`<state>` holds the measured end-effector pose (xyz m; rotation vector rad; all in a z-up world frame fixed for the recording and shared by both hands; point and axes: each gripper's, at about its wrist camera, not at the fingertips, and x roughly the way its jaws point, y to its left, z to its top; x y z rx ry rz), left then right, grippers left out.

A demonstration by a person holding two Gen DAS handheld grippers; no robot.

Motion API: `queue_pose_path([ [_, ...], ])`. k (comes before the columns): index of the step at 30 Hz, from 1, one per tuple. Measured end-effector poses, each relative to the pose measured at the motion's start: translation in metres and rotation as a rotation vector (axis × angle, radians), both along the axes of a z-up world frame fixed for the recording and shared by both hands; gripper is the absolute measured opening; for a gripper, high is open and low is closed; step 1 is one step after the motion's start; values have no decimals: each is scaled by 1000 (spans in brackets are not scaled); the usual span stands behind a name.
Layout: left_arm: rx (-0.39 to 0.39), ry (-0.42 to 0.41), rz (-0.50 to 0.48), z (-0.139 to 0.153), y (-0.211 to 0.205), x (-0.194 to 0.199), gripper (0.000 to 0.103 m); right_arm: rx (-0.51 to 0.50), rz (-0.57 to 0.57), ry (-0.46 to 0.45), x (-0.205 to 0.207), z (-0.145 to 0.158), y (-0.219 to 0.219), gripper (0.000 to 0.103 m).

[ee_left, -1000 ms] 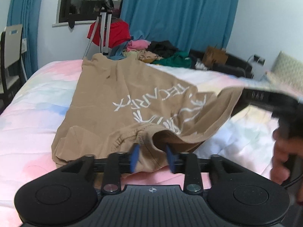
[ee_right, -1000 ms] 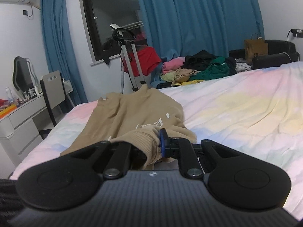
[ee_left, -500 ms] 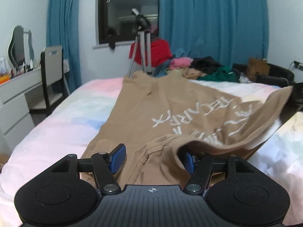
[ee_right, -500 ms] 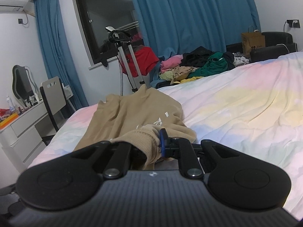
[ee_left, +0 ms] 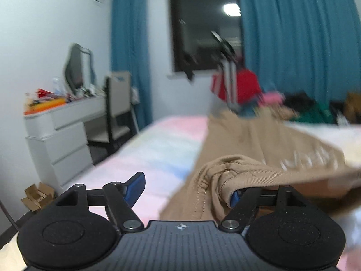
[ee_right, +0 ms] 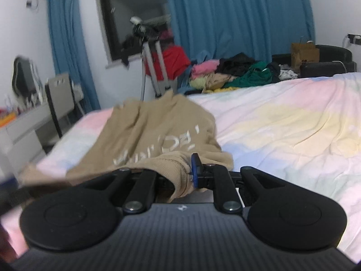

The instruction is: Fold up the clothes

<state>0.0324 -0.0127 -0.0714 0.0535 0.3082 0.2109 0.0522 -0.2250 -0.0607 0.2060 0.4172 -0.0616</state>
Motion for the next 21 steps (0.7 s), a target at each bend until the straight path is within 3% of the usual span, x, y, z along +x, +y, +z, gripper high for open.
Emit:
queue_pose_path([
  [1,-5,-22,8,3,1,-1,75,-21,6,13,1,-3,3,18],
  [5,-22,-73,38,13,5,-5,76,-101,8,92,8,-20,10,53],
  [6,-30,-73,41,15,7,-5,76,-103,16,122,10,-25,10,55],
  [8,-48,-71,48,17,10,-5,77,-108,27,206,15,-37,10,69],
  [10,-65,-55,49,18,12,-4,78,-109,37,286,20,-49,10,70],
  [12,-69,-41,46,18,14,-5,79,-83,15,306,17,-53,6,70],
  [14,-34,-33,50,14,12,-7,79,-23,-56,269,9,-50,-1,70],
  [18,54,-71,42,11,-3,-28,93,202,-255,70,-21,-29,-28,70],
  [21,49,-145,43,31,-8,-43,94,227,-319,-32,-33,1,-27,72],
])
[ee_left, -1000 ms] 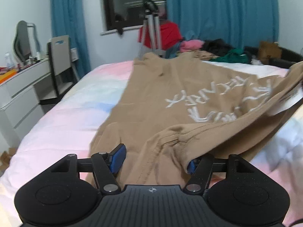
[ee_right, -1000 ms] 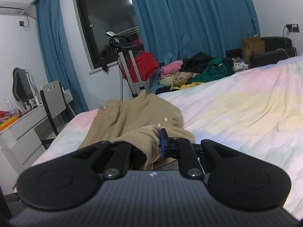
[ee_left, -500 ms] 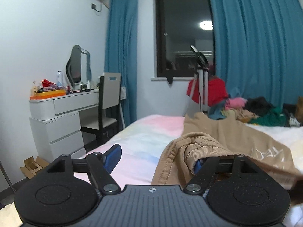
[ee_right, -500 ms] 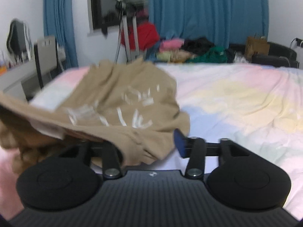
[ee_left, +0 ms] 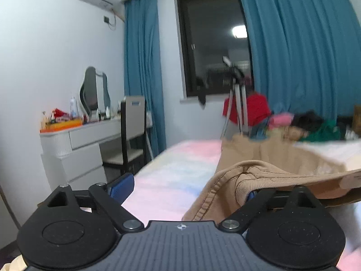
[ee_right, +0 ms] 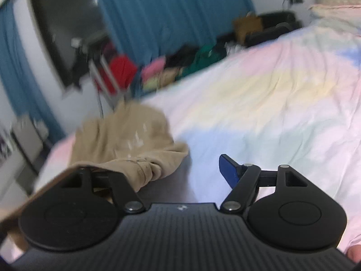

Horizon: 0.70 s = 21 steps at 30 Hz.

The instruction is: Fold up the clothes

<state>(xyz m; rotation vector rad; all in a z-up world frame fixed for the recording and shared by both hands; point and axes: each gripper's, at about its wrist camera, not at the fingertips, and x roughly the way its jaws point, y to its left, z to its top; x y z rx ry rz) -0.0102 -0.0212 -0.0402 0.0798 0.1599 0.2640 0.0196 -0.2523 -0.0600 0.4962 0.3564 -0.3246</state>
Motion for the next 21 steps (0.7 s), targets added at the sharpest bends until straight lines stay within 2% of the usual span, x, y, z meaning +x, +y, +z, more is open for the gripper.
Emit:
queue_pose_path([
  [4,-66,-111,5,56,1,-4,94,-38,-19,-137,0,63,6,72],
  [9,-122,-227,9,154,10,2,94,-118,31,-266,-1,167,14,72],
  [12,-108,-303,30,219,13,2,94,-213,59,-358,-12,230,17,72],
  [15,-84,-346,39,282,17,-1,95,-310,60,-441,-28,291,27,72],
  [18,-59,-391,21,347,23,-14,98,-310,71,-510,-51,343,27,72],
  [21,-71,-412,-15,401,30,-36,100,-336,87,-567,-76,390,27,72],
])
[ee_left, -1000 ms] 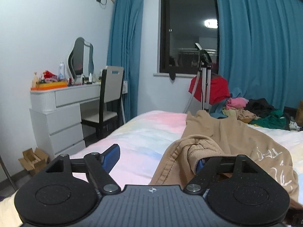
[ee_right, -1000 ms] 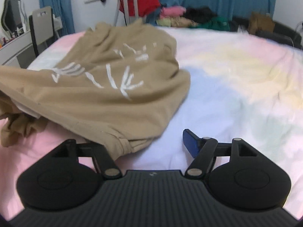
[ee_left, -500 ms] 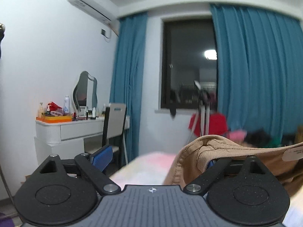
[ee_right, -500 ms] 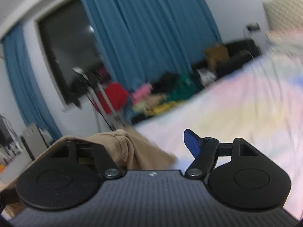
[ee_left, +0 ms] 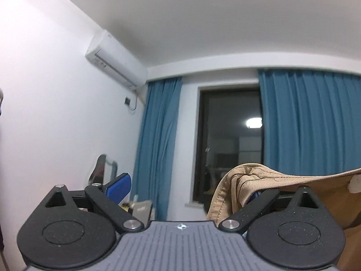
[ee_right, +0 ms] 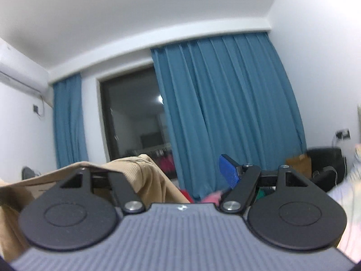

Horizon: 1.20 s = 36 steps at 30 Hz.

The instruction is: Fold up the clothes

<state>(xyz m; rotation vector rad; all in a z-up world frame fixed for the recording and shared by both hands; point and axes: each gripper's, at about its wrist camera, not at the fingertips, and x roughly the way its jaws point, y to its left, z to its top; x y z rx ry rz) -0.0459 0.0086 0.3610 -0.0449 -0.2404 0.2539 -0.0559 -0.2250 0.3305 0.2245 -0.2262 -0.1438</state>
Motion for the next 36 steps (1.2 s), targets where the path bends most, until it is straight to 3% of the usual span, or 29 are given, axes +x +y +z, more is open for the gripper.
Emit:
queue_pose_path([
  [5,-10,-20,-54,69,6,-35,102,-104,-10,-61,-36,62,0,72],
  [9,15,-16,-98,102,6,-53,102,-112,12,-62,-49,85,-10,72],
  [13,36,20,-113,105,6,-38,103,-122,35,-21,-43,89,-15,72],
  [16,30,75,-130,91,4,-3,103,-133,32,29,-21,73,-16,72],
  [22,3,199,-148,28,1,118,103,-97,45,194,79,18,-17,72],
  [28,8,332,-151,-71,-20,286,103,-68,21,371,234,-72,-35,72],
  [36,10,672,-177,-277,-42,521,100,-16,37,704,444,-260,-74,71],
])
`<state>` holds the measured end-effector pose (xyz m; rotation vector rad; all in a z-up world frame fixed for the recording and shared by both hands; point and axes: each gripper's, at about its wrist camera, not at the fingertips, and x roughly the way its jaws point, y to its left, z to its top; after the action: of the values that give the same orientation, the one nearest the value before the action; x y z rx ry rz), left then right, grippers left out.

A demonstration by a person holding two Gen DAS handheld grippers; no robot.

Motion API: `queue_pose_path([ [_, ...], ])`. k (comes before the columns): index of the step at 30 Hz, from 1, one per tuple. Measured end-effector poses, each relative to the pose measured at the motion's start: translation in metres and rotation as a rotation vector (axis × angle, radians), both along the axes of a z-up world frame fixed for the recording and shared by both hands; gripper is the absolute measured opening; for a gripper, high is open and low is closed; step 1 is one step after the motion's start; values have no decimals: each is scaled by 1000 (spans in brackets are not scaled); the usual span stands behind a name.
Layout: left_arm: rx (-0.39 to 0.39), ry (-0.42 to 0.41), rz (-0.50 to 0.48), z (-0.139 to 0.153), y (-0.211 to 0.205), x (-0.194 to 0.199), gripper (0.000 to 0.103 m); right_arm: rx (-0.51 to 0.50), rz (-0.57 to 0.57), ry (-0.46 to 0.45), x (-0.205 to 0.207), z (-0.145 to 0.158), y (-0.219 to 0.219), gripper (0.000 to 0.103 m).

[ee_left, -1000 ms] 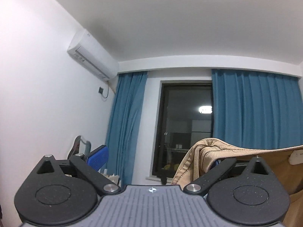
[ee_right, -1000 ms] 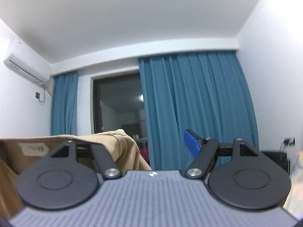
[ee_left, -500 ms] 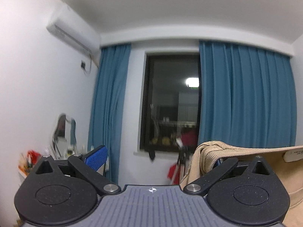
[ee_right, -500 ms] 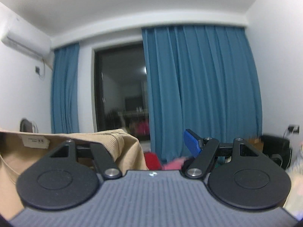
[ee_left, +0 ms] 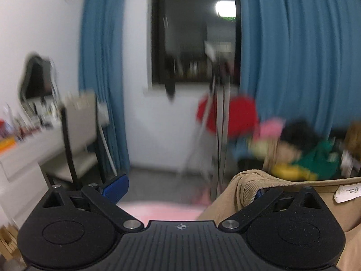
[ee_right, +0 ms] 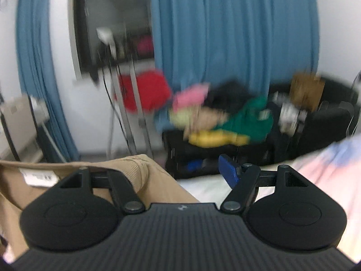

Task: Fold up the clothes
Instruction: 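Swing the shirt down and lay it flat on the bed with both grippers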

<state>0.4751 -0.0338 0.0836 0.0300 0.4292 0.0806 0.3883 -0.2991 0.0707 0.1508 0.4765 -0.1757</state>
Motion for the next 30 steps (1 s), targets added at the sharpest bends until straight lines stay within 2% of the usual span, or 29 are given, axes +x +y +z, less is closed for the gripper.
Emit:
queue_pose_path([
  [3,47,170,-30,-72,-3,66,96,-35,42,170,64,-60,3,71],
  [7,119,371,-87,-132,-10,117,95,-156,161,412,120,-110,16,71],
  [10,172,531,-149,-156,-16,143,94,-261,304,573,147,-129,35,71],
  [12,194,623,-189,-166,-19,156,94,-252,371,590,153,-126,46,71],
  [14,167,652,-219,-167,-22,153,97,-225,433,602,158,-121,56,71],
  [16,112,660,-259,-161,-20,148,99,-61,449,573,156,-108,54,71],
  [18,81,626,-303,-150,-16,133,100,62,440,521,147,-100,50,71],
  [20,62,560,-337,-136,-11,111,101,119,399,429,129,-92,45,71],
  [23,43,403,-325,-113,3,58,102,125,304,295,84,-78,39,71],
  [26,19,271,-293,-95,23,-8,102,90,252,169,13,-65,38,71],
  [30,-38,152,-239,-79,50,-109,102,93,213,46,-93,-57,38,71],
])
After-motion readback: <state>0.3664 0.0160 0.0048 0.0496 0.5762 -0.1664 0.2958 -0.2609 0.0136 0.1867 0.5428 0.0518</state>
